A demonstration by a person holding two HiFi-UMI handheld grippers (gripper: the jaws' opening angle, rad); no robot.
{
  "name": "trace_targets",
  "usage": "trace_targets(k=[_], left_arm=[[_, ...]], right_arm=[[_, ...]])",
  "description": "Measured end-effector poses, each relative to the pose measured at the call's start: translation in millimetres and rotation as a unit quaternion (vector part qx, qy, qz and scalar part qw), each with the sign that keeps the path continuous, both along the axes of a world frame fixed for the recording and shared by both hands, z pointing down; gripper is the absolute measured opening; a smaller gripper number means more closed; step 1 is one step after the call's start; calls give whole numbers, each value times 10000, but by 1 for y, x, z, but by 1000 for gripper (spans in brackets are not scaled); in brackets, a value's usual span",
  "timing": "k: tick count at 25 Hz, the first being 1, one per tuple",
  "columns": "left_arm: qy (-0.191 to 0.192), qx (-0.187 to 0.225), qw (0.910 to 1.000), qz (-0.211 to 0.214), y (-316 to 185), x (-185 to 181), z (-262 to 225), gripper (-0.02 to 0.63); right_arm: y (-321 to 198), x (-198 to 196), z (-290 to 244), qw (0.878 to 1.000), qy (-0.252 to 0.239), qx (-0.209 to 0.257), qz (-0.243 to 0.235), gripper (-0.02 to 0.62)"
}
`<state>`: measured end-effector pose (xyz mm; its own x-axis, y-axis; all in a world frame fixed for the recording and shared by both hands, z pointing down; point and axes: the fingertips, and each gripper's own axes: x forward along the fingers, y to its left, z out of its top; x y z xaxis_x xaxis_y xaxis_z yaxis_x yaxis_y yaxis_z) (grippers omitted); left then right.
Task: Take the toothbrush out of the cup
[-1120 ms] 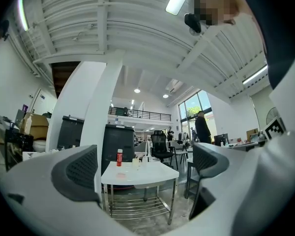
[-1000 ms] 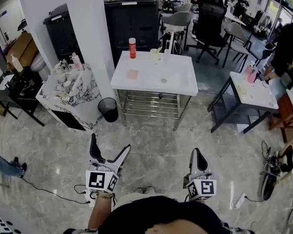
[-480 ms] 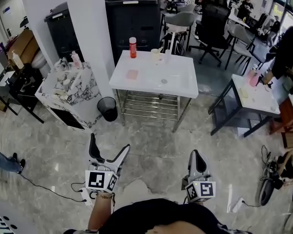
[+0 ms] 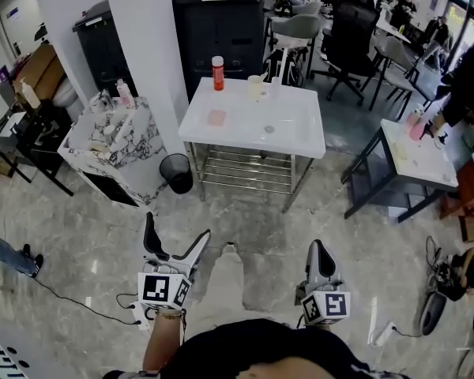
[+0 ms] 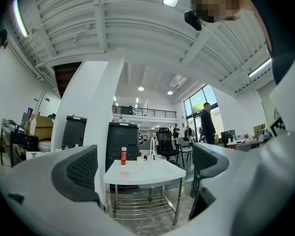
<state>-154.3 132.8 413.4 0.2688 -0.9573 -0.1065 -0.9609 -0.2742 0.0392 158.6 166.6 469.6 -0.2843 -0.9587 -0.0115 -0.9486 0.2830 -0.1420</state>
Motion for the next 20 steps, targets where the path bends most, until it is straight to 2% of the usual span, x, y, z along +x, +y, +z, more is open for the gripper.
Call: trace_targets(k=[10, 20], left_arm=[[-11, -47, 10000, 80, -53, 1, 3, 572], [-110, -137, 9995, 255, -127, 1, 6, 572]], right_arm=[[-49, -2, -5, 10000, 45, 61, 38, 3], [-118, -10, -8, 9999, 2, 119, 109, 2]])
